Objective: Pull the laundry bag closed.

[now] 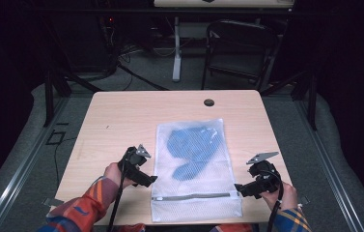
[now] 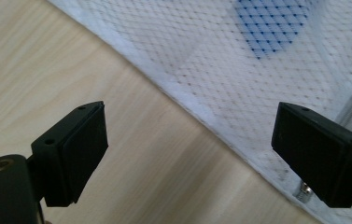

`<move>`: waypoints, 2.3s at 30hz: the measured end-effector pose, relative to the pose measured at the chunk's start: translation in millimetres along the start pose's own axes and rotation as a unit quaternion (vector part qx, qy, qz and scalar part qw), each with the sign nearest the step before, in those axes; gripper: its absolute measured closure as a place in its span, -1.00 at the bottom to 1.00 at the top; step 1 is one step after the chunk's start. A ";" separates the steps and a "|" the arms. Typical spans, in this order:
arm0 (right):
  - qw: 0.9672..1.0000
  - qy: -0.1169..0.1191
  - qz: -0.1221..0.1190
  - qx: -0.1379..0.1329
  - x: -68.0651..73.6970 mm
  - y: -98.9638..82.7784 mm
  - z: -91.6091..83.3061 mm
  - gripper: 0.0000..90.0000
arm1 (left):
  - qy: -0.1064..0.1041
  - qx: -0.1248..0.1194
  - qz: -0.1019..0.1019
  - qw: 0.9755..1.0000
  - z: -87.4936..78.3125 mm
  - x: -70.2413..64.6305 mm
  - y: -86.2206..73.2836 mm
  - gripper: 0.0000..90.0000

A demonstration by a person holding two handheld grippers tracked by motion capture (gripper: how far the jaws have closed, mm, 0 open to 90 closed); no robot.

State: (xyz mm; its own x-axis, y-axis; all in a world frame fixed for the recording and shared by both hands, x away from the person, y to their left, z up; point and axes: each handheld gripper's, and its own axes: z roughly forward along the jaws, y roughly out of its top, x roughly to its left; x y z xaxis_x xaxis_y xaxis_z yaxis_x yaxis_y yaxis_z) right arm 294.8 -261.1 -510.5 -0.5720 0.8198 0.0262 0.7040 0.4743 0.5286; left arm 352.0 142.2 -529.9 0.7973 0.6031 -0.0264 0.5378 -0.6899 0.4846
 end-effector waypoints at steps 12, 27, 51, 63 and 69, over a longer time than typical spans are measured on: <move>0.998 0.064 -0.014 -0.002 24.3 16.5 7.5 -0.79 | -0.010 0.016 0.021 1.000 4.0 -5.2 2.0 -0.63; 0.992 0.119 -0.032 0.028 63.4 42.3 34.5 -0.48 | -0.042 0.052 0.031 0.997 12.3 -10.4 3.0 -0.47; 0.978 0.188 -0.086 0.029 123.5 63.7 70.6 0.55 | -0.071 0.053 0.061 0.994 19.3 -19.6 4.8 0.17; 0.970 0.229 -0.066 0.054 150.0 72.5 94.4 0.56 | -0.114 0.081 0.069 0.988 19.3 -21.1 3.3 0.61; 0.969 0.230 -0.071 0.055 158.2 77.8 101.6 0.57 | -0.133 0.093 0.070 0.984 17.3 -19.7 0.9 0.73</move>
State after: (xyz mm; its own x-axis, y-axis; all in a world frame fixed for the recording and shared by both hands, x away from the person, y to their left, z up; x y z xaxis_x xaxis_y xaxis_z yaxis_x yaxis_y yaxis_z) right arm 301.9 -61.9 -551.5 -0.7753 0.5260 0.3497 0.6311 0.6237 0.4611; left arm 341.5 122.8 -544.1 0.8973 0.3876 -0.2115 0.4389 -0.8351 0.3316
